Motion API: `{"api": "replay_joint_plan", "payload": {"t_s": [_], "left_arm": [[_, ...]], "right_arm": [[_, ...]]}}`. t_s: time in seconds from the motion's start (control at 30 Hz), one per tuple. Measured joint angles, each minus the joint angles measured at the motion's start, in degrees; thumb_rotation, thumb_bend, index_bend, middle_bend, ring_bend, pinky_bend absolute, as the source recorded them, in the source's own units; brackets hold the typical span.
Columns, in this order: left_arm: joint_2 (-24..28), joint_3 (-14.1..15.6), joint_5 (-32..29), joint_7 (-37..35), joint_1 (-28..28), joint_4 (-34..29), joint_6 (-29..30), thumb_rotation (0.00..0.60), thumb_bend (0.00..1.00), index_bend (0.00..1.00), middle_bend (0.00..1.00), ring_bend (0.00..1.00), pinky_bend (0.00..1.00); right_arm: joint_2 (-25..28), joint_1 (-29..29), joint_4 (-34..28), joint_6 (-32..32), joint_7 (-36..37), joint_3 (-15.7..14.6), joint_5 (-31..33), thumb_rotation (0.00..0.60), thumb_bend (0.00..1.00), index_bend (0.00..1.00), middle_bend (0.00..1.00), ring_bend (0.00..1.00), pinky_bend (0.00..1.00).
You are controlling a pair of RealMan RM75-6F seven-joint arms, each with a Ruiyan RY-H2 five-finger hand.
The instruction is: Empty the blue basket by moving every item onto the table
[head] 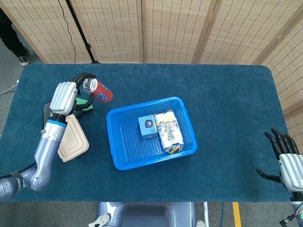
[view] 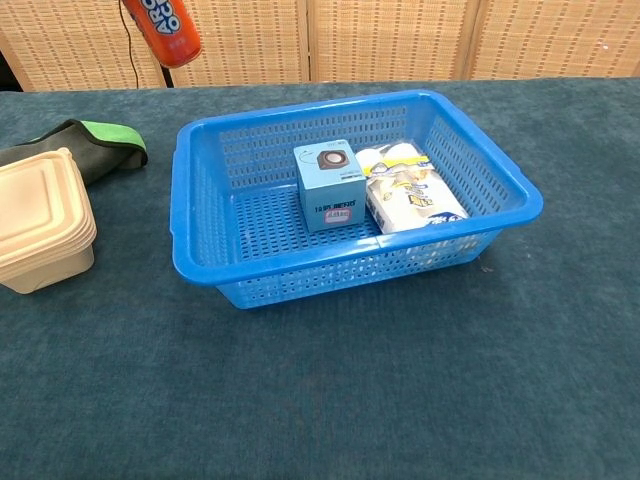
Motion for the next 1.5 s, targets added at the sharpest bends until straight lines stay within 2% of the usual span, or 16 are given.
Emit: {"api": "replay_joint_plan", "payload": {"t_s": [0.07,0.1,0.17,0.23,0.27,0.33,0.4,0.67,0.9,1.1,1.27,1.5], "left_arm": [[-0.5,0.4,-0.2,-1.5,0.0,2.4,-1.2,0.600,0.50,0.50,0.35,0.33,0.54],[-0.9,0.8,-0.2,-2.8,0.0,4.3,-2.1,0.600,0.49,0.44,0.30,0.27,0.51],[-1.5,1.3,-0.2,-5.1,0.0,7.2,-3.9,0.600,0.46,0.24,0.15,0.13,0.39],[-1.7,2.0,-0.2,-7.3,-0.2,9.3,-6.9,0.600,0.43,0.03,0.01,0.01,0.21],[-1.7,2.4,-0.2,-8.0,-0.4,9.9,-8.5,0.600,0.42,0.00,0.00,0.00,0.16],[-1.5,3.3,0.0,-9.7,-0.7,11.2,-12.1,0.600,0.38,0.00,0.00,0.00,0.09],[-1.3,4.2,0.9,-11.7,-0.9,12.4,-14.5,0.600,0.36,0.00,0.00,0.00,0.06],[0.8,6.3,7.0,-16.5,-0.6,12.7,-16.0,0.600,0.24,0.00,0.00,0.00,0.01],[3.6,7.4,14.9,-18.6,0.2,5.1,-12.6,0.600,0.24,0.00,0.00,0.00,0.01],[4.9,9.1,17.3,-15.4,-1.2,-4.0,-13.7,0.600,0.24,0.00,0.00,0.00,0.01],[2.5,9.9,14.2,-7.6,-4.0,-6.4,-16.5,0.600,0.24,0.00,0.00,0.00,0.01],[-6.4,10.0,-1.5,7.0,-9.2,-4.8,-16.7,0.600,0.24,0.00,0.00,0.00,0.01]], "right_arm": [[-0.2,0.2,0.1,-0.4,-0.7,0.0,0.5,0.600,0.00,0.00,0.00,0.00,0.00],[-0.4,0.2,0.1,-0.7,-1.0,0.1,0.8,0.600,0.00,0.00,0.00,0.00,0.00],[-0.7,0.5,0.2,-1.1,-1.7,0.2,1.5,0.600,0.00,0.00,0.00,0.00,0.00],[-1.0,0.7,0.2,-1.6,-2.5,0.3,2.2,0.600,0.00,0.00,0.00,0.00,0.00],[-1.2,0.8,0.2,-1.7,-2.9,0.4,2.4,0.600,0.00,0.00,0.00,0.00,0.00],[-1.5,1.0,0.1,-2.1,-3.6,0.5,2.9,0.600,0.00,0.00,0.00,0.00,0.00],[-1.8,1.2,0.0,-2.4,-4.5,0.6,3.4,0.600,0.00,0.00,0.00,0.00,0.00],[-2.8,2.1,-0.1,-4.3,-6.8,1.0,5.3,0.600,0.00,0.00,0.00,0.00,0.00],[-2.7,2.6,0.0,-5.0,-6.2,1.3,6.0,0.600,0.00,0.00,0.00,0.00,0.00],[-2.3,2.9,0.1,-5.4,-5.3,1.4,6.1,0.600,0.00,0.00,0.00,0.00,0.00],[-2.0,3.1,0.3,-5.8,-4.3,1.5,6.1,0.600,0.00,0.00,0.00,0.00,0.00],[-1.6,3.4,0.6,-6.6,-2.9,1.7,6.8,0.600,0.00,0.00,0.00,0.00,0.00]]}}
